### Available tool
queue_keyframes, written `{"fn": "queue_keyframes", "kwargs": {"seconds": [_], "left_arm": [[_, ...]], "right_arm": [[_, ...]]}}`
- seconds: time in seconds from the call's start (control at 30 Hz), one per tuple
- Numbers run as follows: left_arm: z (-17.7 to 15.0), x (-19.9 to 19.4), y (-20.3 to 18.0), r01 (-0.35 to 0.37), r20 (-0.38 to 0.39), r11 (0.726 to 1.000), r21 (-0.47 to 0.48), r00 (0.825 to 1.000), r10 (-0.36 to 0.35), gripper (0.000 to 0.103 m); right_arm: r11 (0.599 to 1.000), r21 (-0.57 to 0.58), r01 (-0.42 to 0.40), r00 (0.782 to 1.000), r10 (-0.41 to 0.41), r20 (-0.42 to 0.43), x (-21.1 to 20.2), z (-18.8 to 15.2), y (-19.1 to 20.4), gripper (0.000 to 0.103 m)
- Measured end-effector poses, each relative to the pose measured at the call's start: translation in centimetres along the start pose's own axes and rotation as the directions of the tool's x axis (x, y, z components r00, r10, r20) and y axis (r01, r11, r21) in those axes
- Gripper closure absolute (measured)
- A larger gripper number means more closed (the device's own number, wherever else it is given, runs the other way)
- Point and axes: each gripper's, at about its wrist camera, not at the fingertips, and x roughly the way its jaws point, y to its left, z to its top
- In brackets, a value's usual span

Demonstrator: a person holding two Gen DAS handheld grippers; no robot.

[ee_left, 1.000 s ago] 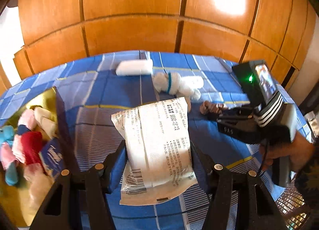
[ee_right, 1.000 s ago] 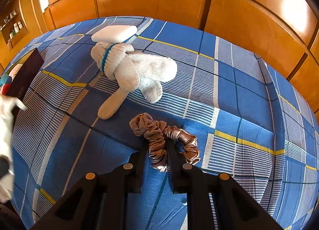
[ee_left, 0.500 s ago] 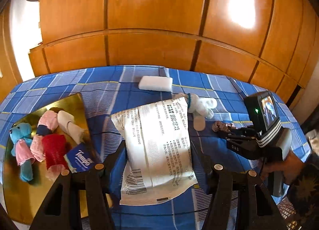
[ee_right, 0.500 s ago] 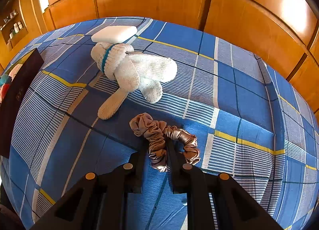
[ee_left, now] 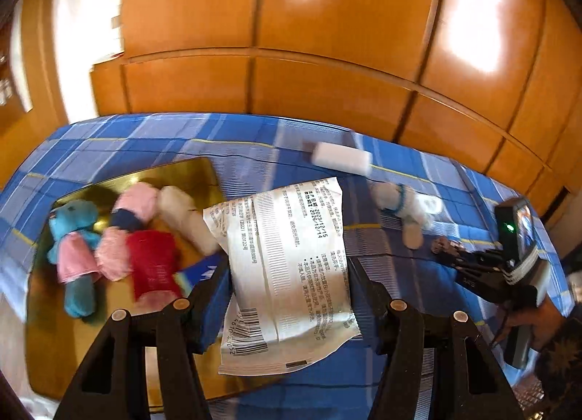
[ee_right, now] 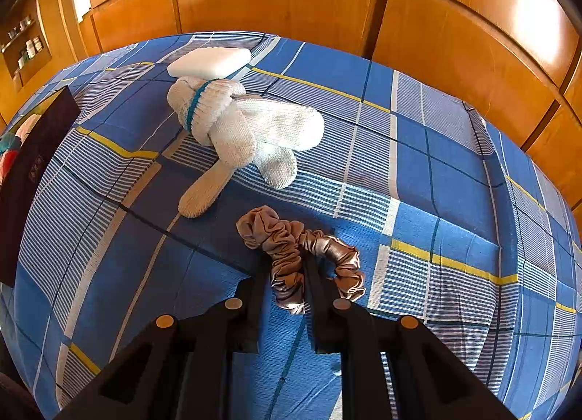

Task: Organize soft objects
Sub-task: 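Carry the white printed packet into the gold tray and open the left tool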

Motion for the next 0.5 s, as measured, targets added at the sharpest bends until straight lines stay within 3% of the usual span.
{"fn": "queue_keyframes", "kwargs": {"seconds": [0.27,0.5], "left_arm": [[-1.0,-1.9,9.6,-0.142,-0.028,0.975,-0.17,0.99,0.139,0.042],[-4.5,-0.9,16.2,-0.241,-0.167,0.926,-0.291,0.966,0.198,0.042]], "right_arm": [[1.0,-0.003,0.004,1.0,-0.004,0.001,-0.1,0.0,0.1,0.088],[1.0,-0.004,0.002,1.0,-0.002,0.0,0.0,0.0,0.1,0.088]]}}
